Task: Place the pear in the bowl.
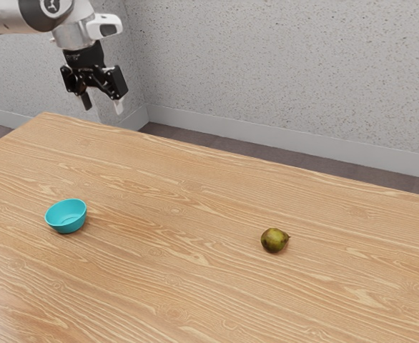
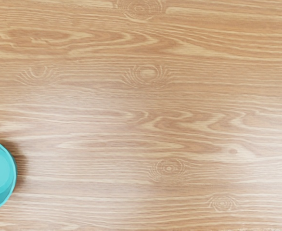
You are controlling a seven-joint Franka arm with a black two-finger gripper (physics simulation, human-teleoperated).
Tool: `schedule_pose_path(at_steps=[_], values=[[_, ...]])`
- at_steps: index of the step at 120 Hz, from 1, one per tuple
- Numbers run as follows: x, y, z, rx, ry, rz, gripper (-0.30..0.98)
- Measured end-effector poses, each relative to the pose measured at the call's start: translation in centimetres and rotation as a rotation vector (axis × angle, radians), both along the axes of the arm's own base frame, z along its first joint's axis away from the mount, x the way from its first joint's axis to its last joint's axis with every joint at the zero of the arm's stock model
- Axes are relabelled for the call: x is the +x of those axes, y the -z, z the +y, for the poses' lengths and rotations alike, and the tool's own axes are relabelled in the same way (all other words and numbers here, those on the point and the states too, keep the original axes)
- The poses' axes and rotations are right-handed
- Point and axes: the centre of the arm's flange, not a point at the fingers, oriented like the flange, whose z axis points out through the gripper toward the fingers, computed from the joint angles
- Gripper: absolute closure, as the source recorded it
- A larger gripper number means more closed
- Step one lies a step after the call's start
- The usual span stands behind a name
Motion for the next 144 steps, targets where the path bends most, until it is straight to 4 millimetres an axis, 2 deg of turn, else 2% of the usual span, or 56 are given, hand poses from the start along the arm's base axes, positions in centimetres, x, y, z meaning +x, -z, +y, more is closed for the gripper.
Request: schedule_pose_path(at_steps=[16,22,29,41,50,58,69,82,97,113,131,144], values=[[0.0,0.1,-0.7,0.001,0.016,0.002,0.02],[0.6,1.3,-0.6,0.005,0.015,0.022,0.02],[2.1,4.1,-1.2,0.024,0.025,0.067,0.02],[6.3,9.6,-5.2,0.072,0.078,0.129,0.02],[8.7,13.8,-8.6,0.100,0.119,0.144,0.02],[9.9,16.9,-11.7,0.115,0.151,0.144,0.02],[10.9,20.2,-15.8,0.127,0.183,0.132,0.02],[11.6,21.9,-19.9,0.125,0.198,0.097,0.02],[12.1,22.2,-24.3,0.109,0.207,0.051,0.02],[13.0,25.0,-27.0,0.103,0.191,0.043,0.02],[12.7,28.8,-30.5,0.080,0.188,0.054,0.02],[13.0,29.9,-32.4,0.058,0.179,0.039,0.02]])
